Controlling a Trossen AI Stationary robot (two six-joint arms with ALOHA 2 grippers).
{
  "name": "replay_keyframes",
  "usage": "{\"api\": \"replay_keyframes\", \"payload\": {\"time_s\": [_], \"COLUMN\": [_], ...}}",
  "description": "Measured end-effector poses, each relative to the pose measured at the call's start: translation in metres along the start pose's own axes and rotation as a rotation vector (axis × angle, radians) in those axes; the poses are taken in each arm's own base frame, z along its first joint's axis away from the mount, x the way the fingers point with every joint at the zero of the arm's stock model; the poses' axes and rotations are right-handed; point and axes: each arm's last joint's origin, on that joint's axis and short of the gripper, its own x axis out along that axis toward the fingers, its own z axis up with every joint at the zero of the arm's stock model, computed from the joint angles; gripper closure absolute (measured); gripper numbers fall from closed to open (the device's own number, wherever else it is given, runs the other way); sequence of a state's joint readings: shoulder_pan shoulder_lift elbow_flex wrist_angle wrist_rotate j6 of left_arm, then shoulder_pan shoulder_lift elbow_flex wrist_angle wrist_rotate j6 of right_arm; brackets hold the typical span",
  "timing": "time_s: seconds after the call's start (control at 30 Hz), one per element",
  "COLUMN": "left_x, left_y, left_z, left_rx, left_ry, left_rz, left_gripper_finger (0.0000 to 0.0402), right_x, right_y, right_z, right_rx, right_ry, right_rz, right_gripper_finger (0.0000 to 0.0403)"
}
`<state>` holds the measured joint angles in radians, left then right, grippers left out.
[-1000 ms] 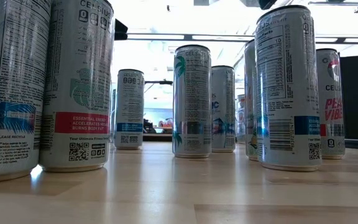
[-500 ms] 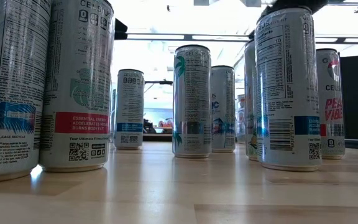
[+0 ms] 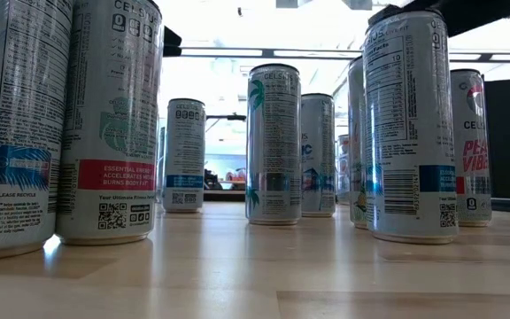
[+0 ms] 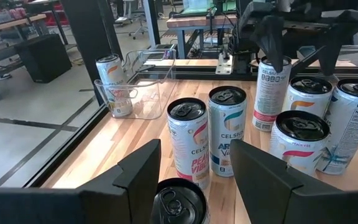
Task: Sort soda cans
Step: Put the white-yellow soda cans into the top left transparent bin
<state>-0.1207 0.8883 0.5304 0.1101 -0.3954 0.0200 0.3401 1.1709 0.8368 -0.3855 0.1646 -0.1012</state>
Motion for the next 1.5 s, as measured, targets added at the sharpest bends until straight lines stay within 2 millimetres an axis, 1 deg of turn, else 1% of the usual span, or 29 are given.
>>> {"api": "replay_keyframes", "payload": {"time_s": [0.07,0.2,0.63,0.93,1.07,1.23,1.33,1.5], "left_x": [0.0,0.0,0.0,0.0,0.0,0.0,0.0,0.0], "left_y": [0.0,0.0,0.0,0.0,0.0,0.0,0.0,0.0], "left_z": [0.0,0.0,0.0,0.0,0.0,0.0,0.0,0.0], "left_rx": [0.0,0.0,0.001,0.003,0.002,0.002,0.003,0.002], "left_ry": [0.0,0.0,0.0,0.0,0.0,0.0,0.0,0.0], "left_rz": [0.0,0.0,0.001,0.001,0.001,0.001,0.001,0.004], "left_gripper_finger": [0.0216,0.0216,0.0216,0.0216,0.0216,0.0216,0.0216,0.0216], "right_x": [0.0,0.003,0.027,0.037,0.042,0.047,0.045,0.035], "right_y": [0.0,-0.001,-0.009,-0.007,-0.006,-0.006,-0.006,-0.014], "right_z": [0.0,-0.003,-0.007,-0.002,-0.004,-0.006,-0.005,-0.004], "right_rx": [-0.033,-0.035,-0.001,0.007,0.011,0.012,0.054,0.147], "right_ry": [0.001,0.027,0.077,0.025,0.044,0.058,0.056,0.047], "right_rz": [0.0,0.015,0.083,0.111,0.115,0.124,0.107,0.028], "right_gripper_finger": [0.0045,0.0045,0.0046,0.0047,0.0067,0.0121,0.0155,0.0158]}}
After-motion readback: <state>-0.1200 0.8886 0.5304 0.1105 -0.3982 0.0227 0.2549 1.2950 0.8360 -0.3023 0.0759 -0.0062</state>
